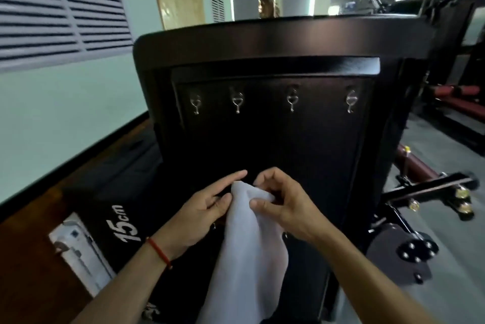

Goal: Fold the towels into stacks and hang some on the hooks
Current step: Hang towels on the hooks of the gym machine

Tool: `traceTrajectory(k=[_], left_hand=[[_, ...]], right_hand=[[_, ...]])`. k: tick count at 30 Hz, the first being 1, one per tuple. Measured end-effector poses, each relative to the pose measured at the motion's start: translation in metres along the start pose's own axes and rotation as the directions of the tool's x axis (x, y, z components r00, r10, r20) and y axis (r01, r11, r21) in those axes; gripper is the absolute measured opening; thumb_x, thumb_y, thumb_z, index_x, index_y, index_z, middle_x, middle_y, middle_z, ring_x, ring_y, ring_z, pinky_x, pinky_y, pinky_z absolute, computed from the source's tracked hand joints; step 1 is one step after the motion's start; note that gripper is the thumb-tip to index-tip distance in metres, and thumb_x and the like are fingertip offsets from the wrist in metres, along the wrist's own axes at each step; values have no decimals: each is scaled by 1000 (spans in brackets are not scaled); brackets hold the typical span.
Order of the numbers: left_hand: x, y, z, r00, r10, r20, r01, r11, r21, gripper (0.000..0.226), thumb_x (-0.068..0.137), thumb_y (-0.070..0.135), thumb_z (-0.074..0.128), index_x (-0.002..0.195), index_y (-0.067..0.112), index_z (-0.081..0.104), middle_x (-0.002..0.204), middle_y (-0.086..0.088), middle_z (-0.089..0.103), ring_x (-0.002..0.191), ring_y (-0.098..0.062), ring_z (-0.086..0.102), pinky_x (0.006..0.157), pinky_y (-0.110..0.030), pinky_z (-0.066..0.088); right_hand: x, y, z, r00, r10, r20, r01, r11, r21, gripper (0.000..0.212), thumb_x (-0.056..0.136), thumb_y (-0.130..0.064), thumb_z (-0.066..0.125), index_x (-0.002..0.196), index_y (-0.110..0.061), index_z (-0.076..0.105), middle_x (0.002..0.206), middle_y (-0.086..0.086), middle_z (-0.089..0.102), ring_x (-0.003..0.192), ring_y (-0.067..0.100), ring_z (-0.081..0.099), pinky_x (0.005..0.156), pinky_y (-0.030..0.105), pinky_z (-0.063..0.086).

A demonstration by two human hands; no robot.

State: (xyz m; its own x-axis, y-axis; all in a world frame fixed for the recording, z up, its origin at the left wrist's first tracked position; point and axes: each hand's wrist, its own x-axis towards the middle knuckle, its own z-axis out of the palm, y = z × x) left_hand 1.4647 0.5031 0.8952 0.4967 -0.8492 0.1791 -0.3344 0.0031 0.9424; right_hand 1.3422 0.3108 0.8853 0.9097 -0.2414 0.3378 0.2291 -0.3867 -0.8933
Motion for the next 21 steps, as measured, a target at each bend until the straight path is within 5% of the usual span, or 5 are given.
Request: traceTrajectory(k=[3,7,12,17,21], left_hand=[[16,8,-24,995,45,-93,-45,999,0,29,107,14,44,128,16,63,121,-8,70,114,-23,67,97,-37,53],[40,22,-43,959,85,-271,-51,990,132,19,105,8,47,108,16,65,100,1,71,95,-12,67,81,-23,51],[68,21,-76,917,137,-375,-77,982,171,18,104,16,52,113,18,67,116,-5,69,111,-21,66,95,-35,53],[95,17,-121,898,139,-418,-49,974,220,14,104,12,52,104,9,66,125,6,69,128,-5,57,104,-22,45],[129,12,-157,883,197,-425,-7,913,409,14,102,20,56,93,27,65,97,8,71,99,-9,67,88,-31,52]], right_hand=[[43,-11,3,992,-115,47,113,993,41,30,90,-24,78,115,-28,63,102,-1,69,92,20,68,79,36,59],[93,-17,12,973,-215,87,216,976,-2,17,94,-24,72,110,-26,66,104,-7,69,98,14,68,82,34,59],[144,-5,25,965,-255,60,257,966,-40,9,97,-31,69,105,-32,67,105,-13,66,100,9,66,86,36,58],[180,-1,29,984,-178,-1,178,984,19,6,98,-30,65,94,-27,66,89,-6,67,83,7,65,75,33,55],[206,-1,44,974,-125,-187,127,992,-4,4,99,-30,65,99,-26,64,83,-6,67,76,6,64,66,21,51]])
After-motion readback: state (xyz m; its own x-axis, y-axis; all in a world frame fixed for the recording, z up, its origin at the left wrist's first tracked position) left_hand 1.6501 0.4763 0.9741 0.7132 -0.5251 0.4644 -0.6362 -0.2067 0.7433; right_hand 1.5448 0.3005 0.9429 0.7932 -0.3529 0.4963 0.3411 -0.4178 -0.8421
